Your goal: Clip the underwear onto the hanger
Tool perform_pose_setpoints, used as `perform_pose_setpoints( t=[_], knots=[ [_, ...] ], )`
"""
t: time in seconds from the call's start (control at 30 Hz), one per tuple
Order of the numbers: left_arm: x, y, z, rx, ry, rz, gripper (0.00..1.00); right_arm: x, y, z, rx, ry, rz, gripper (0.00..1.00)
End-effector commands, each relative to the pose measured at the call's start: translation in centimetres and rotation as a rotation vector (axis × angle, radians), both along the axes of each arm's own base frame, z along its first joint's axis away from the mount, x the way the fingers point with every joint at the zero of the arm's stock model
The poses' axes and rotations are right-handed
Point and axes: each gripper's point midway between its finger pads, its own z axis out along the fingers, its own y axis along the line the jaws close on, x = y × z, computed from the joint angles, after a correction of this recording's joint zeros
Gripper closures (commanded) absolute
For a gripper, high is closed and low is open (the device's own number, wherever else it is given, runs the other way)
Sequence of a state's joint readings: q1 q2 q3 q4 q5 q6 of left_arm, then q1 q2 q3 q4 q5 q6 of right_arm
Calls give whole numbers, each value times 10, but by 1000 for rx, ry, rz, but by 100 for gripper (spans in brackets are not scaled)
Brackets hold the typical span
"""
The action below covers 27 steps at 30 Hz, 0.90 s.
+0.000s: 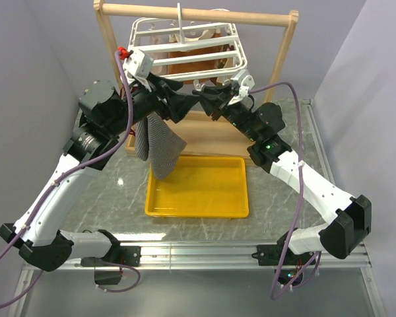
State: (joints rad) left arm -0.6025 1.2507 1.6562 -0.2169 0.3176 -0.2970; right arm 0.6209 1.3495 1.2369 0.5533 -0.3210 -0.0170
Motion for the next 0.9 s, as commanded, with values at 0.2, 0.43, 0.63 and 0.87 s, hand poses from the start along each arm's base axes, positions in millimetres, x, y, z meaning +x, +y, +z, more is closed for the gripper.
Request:
perform_pose_setpoints(
  t=[0.2,0.43,0.63,0.87],
  knots=[
    [16,2,-11,-40,146,136,20,-16,2,28,12,-27,-37,100],
    [28,5,-8,-91,178,188,23,-20,7,28,4,-23,-37,100],
    [36,2,-11,-99,194,206,25,-22,9,28,1,-20,-33,100],
    [45,-1,-7,-105,178,220,26,-26,11,29,-3,-24,-17,100]
  ],
)
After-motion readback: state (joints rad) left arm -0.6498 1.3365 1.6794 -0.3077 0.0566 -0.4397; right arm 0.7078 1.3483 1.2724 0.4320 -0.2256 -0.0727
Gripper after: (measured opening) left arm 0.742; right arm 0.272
